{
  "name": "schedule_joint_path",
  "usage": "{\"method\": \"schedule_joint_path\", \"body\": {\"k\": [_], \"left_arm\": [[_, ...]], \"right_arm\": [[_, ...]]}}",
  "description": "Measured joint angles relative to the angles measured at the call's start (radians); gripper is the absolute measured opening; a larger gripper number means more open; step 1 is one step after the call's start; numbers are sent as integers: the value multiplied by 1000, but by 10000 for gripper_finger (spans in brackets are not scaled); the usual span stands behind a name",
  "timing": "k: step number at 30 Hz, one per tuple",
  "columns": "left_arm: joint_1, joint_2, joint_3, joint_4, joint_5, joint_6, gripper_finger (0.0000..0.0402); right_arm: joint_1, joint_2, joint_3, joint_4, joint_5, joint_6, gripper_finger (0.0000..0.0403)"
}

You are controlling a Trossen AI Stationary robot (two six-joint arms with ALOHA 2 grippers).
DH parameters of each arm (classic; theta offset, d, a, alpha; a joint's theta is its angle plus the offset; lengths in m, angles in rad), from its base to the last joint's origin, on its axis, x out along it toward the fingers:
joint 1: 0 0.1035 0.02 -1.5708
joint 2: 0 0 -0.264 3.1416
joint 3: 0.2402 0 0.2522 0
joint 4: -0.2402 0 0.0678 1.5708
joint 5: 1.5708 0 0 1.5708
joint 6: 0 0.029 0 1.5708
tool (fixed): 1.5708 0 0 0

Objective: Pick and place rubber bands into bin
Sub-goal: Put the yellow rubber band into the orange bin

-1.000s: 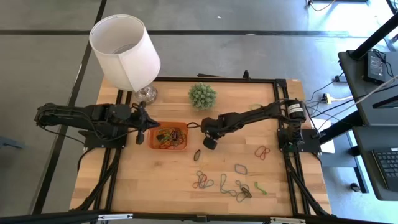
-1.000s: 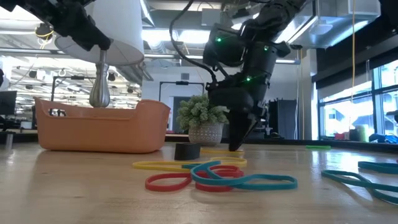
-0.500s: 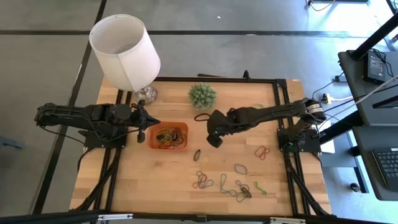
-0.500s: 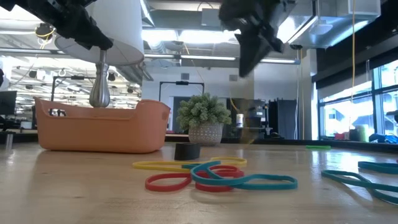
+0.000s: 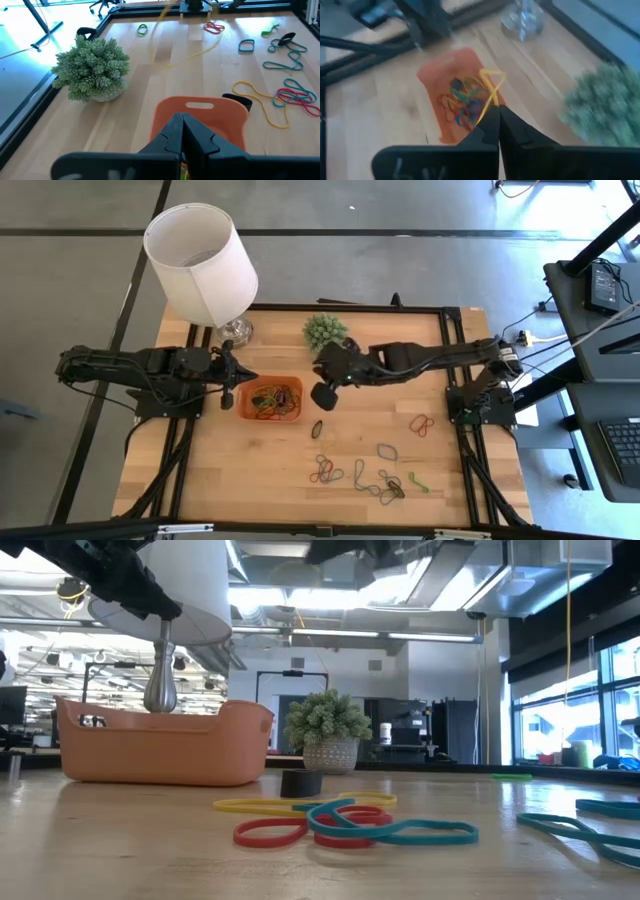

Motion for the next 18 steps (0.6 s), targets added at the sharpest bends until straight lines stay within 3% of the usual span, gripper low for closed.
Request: {"method": "schedule_joint_path", "body": {"k": [12,18], "left_arm": [[0,0,1,4,4,-2,1],[0,0,1,3,4,-2,6]], "right_arm": [[3,192,0,307,-29,-46,0],[3,289,-1,350,-32,-41,0]]}}
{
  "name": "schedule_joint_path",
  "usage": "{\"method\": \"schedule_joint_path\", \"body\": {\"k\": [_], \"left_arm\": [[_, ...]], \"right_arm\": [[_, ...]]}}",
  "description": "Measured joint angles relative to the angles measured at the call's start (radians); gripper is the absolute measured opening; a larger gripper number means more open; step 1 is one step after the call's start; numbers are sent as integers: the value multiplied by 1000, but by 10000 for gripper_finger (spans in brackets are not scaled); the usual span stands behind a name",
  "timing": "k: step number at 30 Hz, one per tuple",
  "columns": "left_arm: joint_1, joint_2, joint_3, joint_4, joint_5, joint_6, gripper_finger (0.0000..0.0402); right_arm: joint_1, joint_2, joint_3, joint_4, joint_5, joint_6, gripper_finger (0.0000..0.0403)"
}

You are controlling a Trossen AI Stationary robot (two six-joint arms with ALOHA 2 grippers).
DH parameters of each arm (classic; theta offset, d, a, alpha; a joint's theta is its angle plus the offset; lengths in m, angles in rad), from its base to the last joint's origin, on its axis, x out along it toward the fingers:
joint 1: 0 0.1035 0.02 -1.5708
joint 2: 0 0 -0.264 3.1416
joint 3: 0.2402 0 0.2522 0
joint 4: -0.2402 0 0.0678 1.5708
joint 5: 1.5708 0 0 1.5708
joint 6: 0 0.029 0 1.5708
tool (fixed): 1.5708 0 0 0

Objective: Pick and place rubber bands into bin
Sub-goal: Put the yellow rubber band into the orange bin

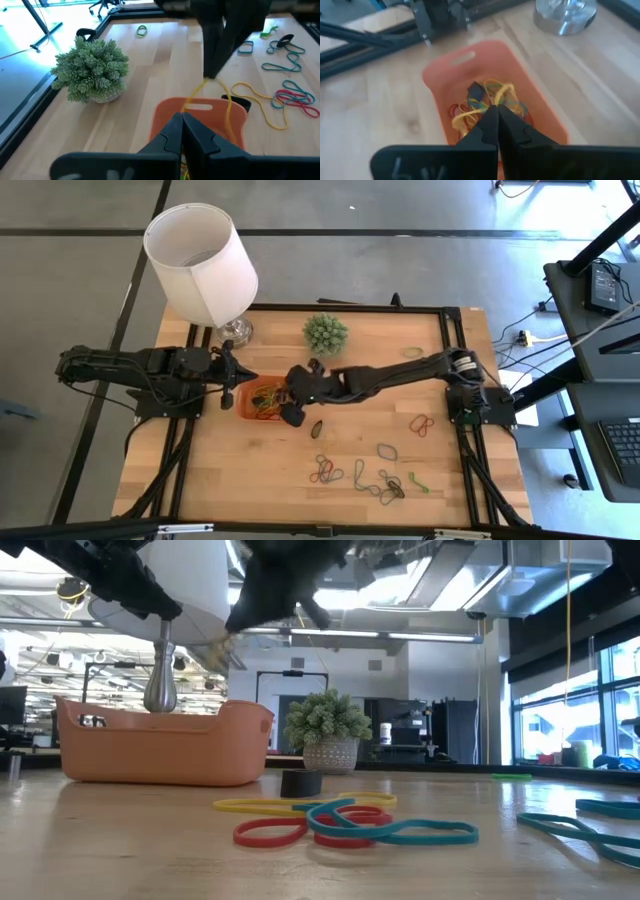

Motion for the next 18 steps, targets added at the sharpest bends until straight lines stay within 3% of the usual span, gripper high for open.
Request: {"method": "schedule_joint_path", "body": {"k": [6,18], "left_arm": [[0,0,0,-4,2,0,8],[0,0,0,-4,3,0,8]], "right_arm": [[-1,45,0,-2,0,82,0],[-28,52,-6,-2,1,70,2]]}}
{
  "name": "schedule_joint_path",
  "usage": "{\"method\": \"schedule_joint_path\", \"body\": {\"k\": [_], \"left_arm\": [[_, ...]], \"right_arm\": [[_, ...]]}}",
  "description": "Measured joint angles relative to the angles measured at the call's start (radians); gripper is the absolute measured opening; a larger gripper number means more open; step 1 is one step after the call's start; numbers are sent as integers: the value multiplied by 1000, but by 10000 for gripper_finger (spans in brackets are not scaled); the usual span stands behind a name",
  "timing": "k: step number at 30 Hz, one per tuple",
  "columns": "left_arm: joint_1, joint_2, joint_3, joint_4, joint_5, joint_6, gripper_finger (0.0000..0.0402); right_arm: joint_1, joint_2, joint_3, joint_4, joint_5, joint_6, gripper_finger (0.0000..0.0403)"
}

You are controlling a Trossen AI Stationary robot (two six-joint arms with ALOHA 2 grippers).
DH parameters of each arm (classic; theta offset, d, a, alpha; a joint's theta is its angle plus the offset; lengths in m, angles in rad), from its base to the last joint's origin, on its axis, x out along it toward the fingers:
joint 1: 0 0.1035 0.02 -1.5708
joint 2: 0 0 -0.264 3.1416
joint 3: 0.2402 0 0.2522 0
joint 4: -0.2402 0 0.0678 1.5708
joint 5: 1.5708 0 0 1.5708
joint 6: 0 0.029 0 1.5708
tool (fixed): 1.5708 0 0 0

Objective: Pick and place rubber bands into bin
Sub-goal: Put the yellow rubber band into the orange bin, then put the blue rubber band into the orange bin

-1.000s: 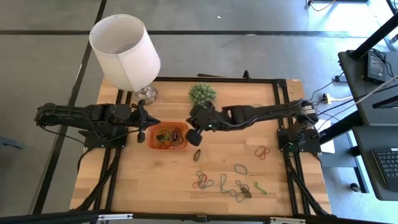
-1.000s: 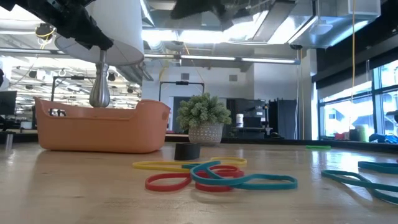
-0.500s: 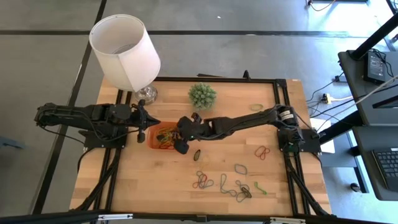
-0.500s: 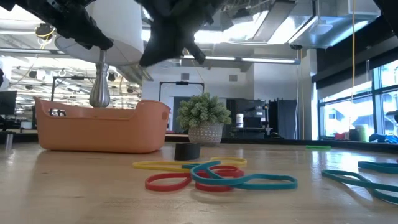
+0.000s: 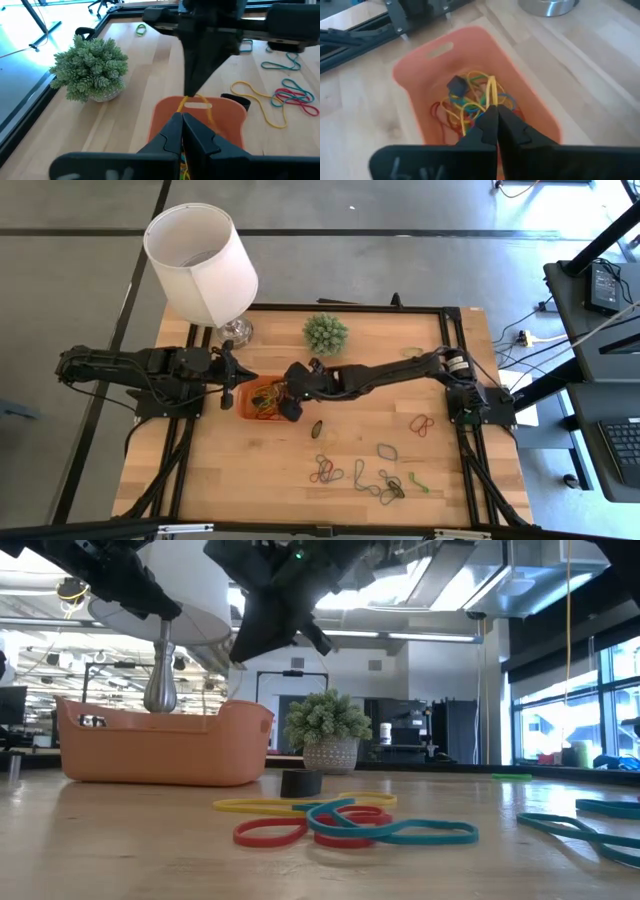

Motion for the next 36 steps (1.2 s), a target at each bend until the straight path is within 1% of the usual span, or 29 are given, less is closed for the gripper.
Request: {"method": "schedule_joint_path", "body": {"k": [2,7,15,20,22,25,27,29,31,33,36], "left_arm": [[0,0,0,0,0,0,8],[0,0,0,0,-3,0,8],[0,0,0,0,-3,0,8],[0,0,0,0,-3,2,8],[0,0,0,0,-3,4,7],[-2,0,0,0,5,55,3],[-10,9,0,3,23,70,1],[-32,32,6,7,37,65,2],[-63,75,23,7,43,55,2],[-97,131,47,8,23,38,2],[-144,243,95,18,-47,10,1]], "right_arm": [[-4,0,-8,-8,-1,-1,8],[-5,1,-41,-6,-68,3,34],[-5,1,-68,-4,-70,11,85],[-5,1,-50,-30,-71,8,102],[-5,1,-27,-60,-80,8,101],[-5,1,16,-179,-102,4,87],[-1,-8,30,-257,-101,-16,64],[8,-32,25,-308,-84,-40,34],[20,-61,10,-360,-73,-52,10],[37,-102,-25,-402,-52,-54,10],[67,-186,-127,-399,-10,-48,16]]}}
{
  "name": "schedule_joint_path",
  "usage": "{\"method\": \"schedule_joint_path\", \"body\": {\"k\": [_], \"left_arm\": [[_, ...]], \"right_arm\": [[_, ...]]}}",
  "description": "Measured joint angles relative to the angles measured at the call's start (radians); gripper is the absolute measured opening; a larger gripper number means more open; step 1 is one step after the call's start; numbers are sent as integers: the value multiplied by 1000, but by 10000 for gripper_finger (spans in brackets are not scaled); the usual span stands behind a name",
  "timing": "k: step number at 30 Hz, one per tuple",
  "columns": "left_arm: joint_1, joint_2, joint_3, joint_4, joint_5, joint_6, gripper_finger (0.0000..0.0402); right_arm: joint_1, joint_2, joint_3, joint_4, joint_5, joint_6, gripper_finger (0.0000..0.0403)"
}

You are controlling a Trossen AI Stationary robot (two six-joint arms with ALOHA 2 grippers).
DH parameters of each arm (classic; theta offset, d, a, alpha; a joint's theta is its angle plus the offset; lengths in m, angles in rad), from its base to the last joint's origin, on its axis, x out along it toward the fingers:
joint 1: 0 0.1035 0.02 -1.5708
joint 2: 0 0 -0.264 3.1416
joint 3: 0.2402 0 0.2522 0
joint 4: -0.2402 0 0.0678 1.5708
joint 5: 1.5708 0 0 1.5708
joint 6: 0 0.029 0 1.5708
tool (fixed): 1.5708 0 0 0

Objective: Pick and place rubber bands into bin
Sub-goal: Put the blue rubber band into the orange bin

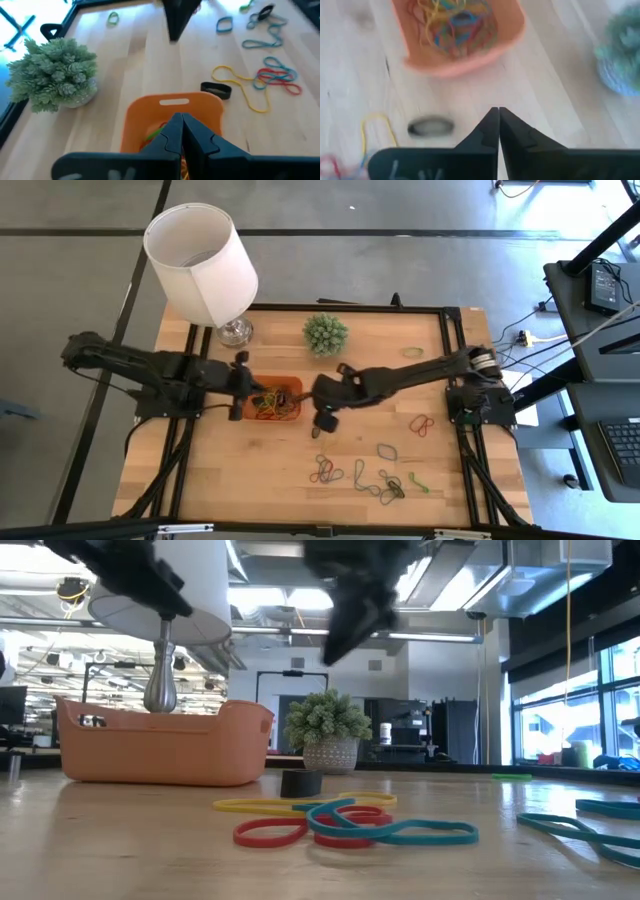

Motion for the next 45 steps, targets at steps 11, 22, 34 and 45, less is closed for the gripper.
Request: {"method": "schedule_joint_path", "body": {"k": [11,22,34,45], "left_arm": [[-132,478,279,25,-70,-79,2],[-221,855,592,-21,-80,-72,13],[-273,1137,771,8,23,26,119],[-282,1253,770,79,78,3,132]], "right_arm": [[198,-433,-594,262,3,238,11],[386,-688,-911,363,3,462,11],[491,-709,-972,400,3,473,4],[494,-708,-972,400,4,447,10]]}}
